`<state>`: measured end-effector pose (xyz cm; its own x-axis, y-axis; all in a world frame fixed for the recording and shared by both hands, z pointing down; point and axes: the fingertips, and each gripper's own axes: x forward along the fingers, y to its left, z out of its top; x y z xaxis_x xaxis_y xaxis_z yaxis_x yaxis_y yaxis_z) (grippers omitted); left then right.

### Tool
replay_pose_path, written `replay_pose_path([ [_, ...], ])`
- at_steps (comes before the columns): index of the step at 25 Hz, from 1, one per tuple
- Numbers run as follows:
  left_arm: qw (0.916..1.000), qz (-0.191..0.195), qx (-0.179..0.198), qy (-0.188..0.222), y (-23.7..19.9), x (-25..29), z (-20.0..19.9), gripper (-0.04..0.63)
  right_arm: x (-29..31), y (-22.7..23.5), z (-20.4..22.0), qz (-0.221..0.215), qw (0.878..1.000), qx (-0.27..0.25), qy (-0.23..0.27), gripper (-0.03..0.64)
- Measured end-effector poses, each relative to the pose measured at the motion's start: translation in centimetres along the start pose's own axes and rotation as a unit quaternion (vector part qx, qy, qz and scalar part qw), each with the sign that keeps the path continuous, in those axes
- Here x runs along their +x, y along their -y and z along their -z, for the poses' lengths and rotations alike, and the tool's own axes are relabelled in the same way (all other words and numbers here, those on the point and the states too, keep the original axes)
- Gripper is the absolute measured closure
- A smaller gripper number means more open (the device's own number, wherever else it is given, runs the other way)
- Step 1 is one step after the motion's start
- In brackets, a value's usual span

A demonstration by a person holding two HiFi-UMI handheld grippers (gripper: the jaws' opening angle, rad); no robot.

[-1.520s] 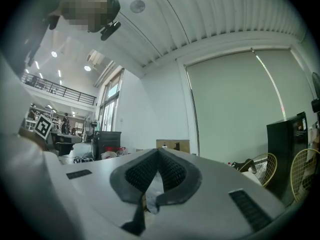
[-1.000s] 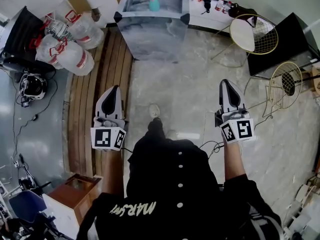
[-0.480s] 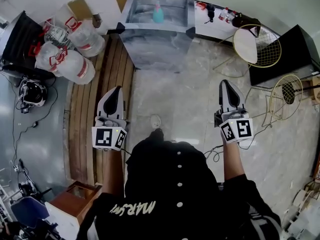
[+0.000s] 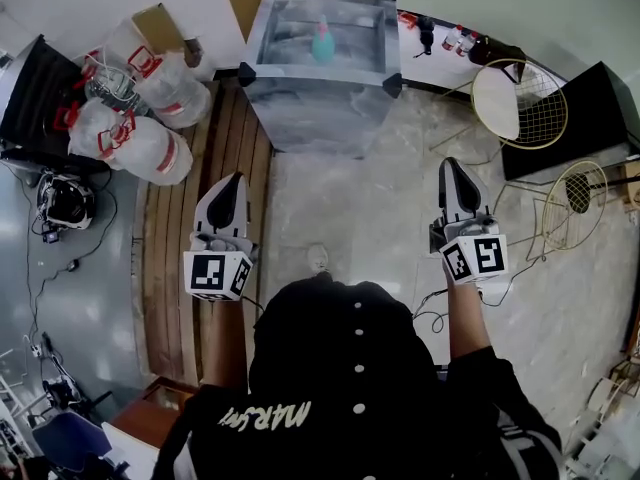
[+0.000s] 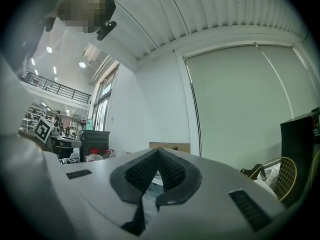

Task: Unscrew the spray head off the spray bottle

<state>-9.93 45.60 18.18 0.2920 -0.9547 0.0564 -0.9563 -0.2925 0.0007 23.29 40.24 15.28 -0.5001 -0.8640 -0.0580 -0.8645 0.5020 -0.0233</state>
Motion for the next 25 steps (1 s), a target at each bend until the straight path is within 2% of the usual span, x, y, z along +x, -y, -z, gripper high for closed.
replay_pose_path([
  [9, 0.9991, 0.041, -0.003, -0.005, -3.3, 3.7, 0.6, 0.580, 4.2, -0.6, 0.3, 0.023, 1.000, -0.012, -0.015, 0.604],
  [17, 0.9982, 0.057, -0.002, -0.020, -3.5, 6.3, 1.7, 0.580, 5.9, 0.1, 2.1, 0.025, 0.999, -0.009, -0.032, 0.604],
  [25, 0.9991, 0.035, -0.004, -0.024, -5.5, 10.3, 2.0, 0.580, 10.7, 2.7, 2.9, 0.015, 1.000, 0.003, -0.026, 0.604],
])
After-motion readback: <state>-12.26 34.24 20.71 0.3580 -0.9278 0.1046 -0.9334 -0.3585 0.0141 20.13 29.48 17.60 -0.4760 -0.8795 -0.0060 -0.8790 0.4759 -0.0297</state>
